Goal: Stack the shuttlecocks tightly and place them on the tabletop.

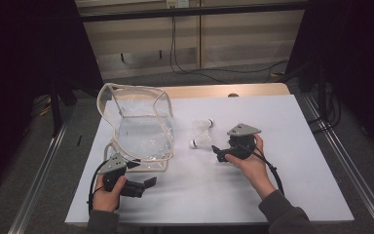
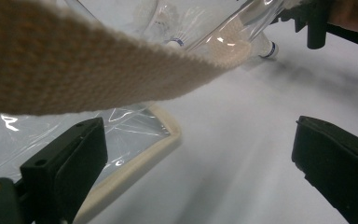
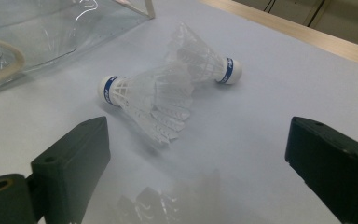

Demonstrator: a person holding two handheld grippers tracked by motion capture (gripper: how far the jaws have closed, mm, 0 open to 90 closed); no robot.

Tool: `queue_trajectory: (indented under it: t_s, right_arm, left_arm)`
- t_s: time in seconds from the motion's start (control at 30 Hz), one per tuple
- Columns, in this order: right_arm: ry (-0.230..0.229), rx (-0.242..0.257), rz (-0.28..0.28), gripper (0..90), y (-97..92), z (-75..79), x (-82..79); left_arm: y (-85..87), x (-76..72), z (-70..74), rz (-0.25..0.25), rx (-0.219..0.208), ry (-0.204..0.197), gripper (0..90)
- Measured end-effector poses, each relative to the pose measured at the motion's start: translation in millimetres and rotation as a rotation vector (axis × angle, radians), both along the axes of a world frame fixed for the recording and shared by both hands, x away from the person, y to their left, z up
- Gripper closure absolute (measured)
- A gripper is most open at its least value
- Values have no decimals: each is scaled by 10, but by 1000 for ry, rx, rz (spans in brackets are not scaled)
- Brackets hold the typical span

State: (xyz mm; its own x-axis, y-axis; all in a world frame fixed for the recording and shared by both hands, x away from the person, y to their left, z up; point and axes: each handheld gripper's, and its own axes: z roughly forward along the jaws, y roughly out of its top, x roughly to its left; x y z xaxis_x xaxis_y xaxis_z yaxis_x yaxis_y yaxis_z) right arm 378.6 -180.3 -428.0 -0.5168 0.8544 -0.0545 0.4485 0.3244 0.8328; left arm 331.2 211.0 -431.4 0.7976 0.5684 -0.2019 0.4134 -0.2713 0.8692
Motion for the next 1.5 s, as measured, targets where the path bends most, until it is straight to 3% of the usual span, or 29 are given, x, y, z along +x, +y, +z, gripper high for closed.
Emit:
queue_trajectory:
  t_s: [0.2,0.53,0.67,0.87,1.03,1.13,1.37,1.5]
  right_arm:
    - [45,-14,11,118,-46,4,-47]
    - [38,33,-5,261,-206,1,-153]
    - [35,47,-3,376,-244,21,-177]
    - [58,84,3,695,-303,61,-233]
    - [75,109,6,862,-352,87,-260]
    - [70,141,7,888,-361,98,-269]
    - [49,221,89,891,-212,166,-263]
    - [51,229,113,889,-103,162,-244]
  left_arm:
    - [4,-1,7,-1,4,-4,35]
    - [-4,1,3,4,-1,-1,35]
    - [-6,1,4,1,2,-3,34]
    - [-3,1,2,1,3,-3,35]
    - [-4,0,5,6,0,-4,35]
    - [-8,-1,6,4,-6,-4,35]
    - [-9,3,5,1,-4,-5,35]
    - [-9,6,4,1,-6,-5,35]
